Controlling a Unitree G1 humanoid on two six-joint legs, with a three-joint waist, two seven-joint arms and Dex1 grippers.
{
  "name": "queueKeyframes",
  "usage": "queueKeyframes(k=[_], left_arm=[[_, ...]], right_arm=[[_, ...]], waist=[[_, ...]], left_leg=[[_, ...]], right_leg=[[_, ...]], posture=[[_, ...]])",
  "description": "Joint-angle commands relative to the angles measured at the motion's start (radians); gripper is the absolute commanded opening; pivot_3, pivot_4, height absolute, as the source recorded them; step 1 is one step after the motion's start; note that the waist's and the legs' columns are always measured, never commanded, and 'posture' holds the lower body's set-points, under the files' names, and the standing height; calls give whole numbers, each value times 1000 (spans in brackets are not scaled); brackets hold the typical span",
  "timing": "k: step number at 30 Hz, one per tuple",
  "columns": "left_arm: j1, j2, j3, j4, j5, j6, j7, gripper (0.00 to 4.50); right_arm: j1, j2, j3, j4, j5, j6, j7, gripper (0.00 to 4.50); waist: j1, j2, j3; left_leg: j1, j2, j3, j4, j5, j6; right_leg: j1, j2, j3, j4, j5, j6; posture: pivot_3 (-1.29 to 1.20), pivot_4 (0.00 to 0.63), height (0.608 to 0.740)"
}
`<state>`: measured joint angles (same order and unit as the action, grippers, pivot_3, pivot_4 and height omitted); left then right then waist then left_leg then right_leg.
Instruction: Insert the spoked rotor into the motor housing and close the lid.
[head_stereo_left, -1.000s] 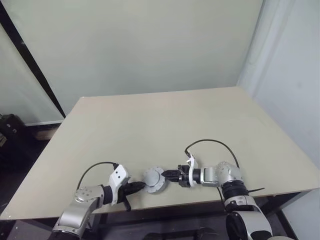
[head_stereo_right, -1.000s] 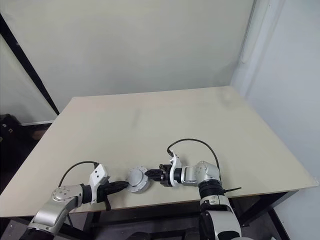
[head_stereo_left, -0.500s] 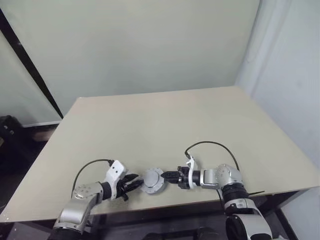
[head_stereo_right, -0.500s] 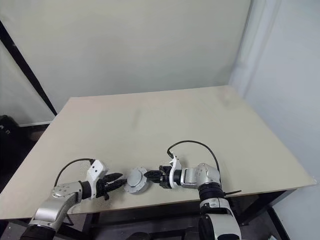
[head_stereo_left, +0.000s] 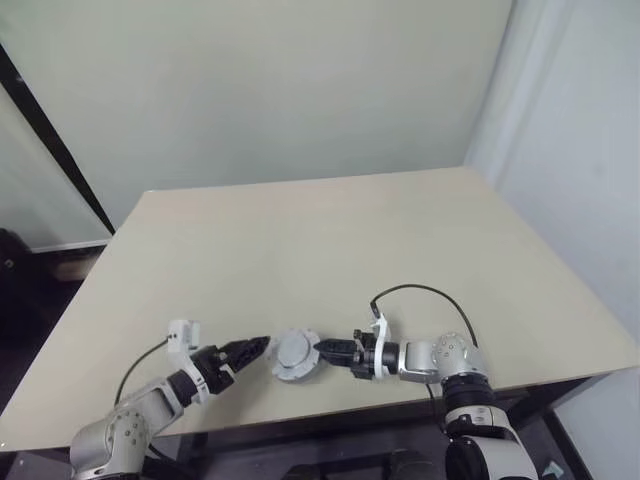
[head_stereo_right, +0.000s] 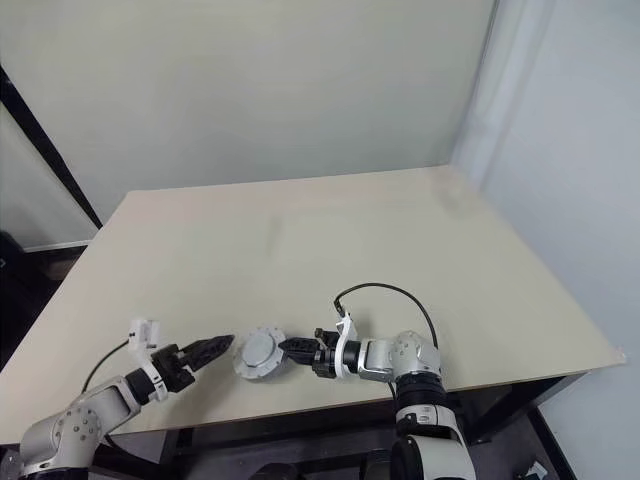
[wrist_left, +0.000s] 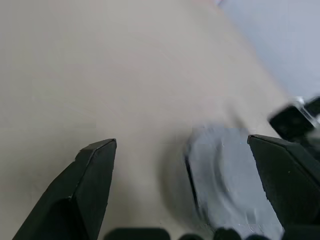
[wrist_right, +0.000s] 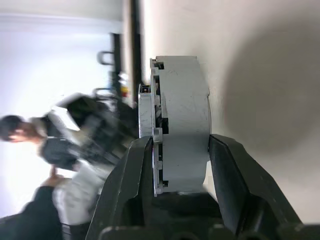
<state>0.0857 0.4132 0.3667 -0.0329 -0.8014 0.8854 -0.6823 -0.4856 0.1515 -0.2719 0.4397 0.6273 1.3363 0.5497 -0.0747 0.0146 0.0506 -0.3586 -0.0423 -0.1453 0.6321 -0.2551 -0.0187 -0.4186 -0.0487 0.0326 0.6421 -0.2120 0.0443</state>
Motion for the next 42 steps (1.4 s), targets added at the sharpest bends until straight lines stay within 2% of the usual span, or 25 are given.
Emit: queueKeyframes(k=[1,10,23,34,42], left_arm=[[-12,-29,54,-45,-108,67,40,4500],[-11,-81,39,-72,-185,111,84,4500],[-17,-84,13,-59,-175,105,66,4500],[-13,7,63,-36,-130,27,58,4500],[-8,30,55,-46,-104,-8,64,4500]], right_arm=[[-33,35,-21,-83,84,24,3,1429],[-43,53,-1,-109,109,40,-30,1400],[-33,49,8,-105,108,37,-60,1400],[-30,12,54,-57,46,-27,-119,1400],[-32,-28,113,-43,-14,-76,-124,1400]], waist=[[1,0,0],[0,-1,0],[0,-1,0],[0,-1,0],[0,-1,0]], left_leg=[[0,0,0,0,0,0],[-1,-1,1,1,0,0],[-1,-1,2,1,0,0],[-1,-1,3,1,0,0],[-1,-1,3,1,0,0]], right_leg=[[0,0,0,0,0,0],[-1,0,1,0,0,-1],[-1,0,2,0,1,-1],[-1,0,2,0,1,-2],[-1,0,3,0,2,-3]], posture=[[0,0,740],[0,0,740],[0,0,740],[0,0,740],[0,0,740]])
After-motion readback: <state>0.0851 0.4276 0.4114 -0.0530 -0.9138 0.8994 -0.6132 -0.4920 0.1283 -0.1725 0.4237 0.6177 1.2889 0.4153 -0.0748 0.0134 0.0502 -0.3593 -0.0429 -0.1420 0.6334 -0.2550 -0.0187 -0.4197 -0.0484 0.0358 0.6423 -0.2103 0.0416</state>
